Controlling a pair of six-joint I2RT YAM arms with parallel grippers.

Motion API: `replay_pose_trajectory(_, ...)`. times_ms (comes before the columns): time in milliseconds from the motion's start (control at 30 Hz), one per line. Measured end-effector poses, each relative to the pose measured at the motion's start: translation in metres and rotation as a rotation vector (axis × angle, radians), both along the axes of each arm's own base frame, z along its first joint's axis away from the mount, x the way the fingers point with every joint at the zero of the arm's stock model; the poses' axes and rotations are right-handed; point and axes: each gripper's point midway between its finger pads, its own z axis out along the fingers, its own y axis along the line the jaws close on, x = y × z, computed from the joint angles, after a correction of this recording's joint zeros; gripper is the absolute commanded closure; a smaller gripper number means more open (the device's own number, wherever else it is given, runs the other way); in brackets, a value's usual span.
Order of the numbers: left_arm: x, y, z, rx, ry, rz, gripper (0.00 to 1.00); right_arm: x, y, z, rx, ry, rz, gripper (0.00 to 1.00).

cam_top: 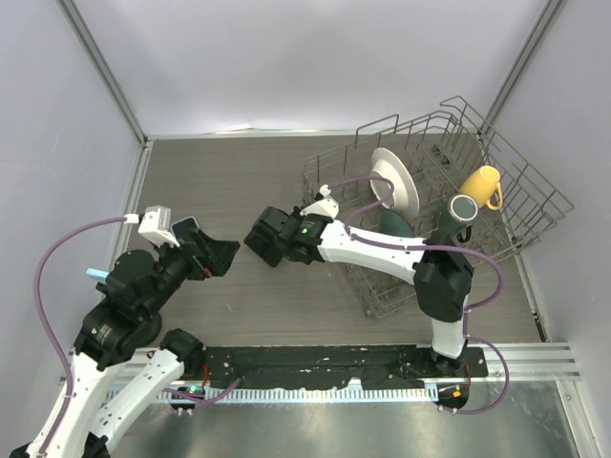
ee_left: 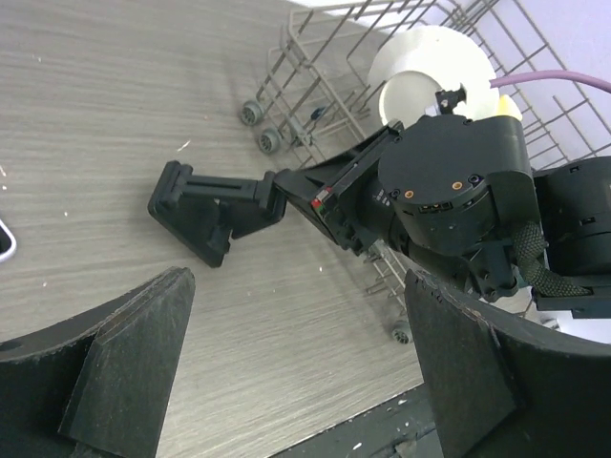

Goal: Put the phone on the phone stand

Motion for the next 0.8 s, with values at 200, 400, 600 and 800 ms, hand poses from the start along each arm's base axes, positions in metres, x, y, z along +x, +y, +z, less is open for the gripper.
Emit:
replay_pose_trajectory(200, 0.002, -0.003, -0.022, 0.001, 0.057, 0.004, 0.04, 0.004, 0.012, -0.005, 0.022, -0.017, -0.029, 0.9)
replay_pose_trajectory(400, 0.001, -0.004, -0.039, 0.0, 0.094, 0.005, 0.02, 0.009, 0.019, -0.005, 0.015, -0.046, -0.009, 0.36)
replay_pose_trajectory(600, 0.0, -0.008, -0.045, -0.012, 0.118, -0.007, 0.0, 0.014, 0.034, -0.001, -0.064, -0.099, 0.141, 0.12)
replay_pose_trajectory(800, 0.008, -0.021, -0.062, -0.003, 0.202, -0.035, 0.0, 0.004, 0.043, 0.017, -0.12, -0.241, 0.436, 0.12)
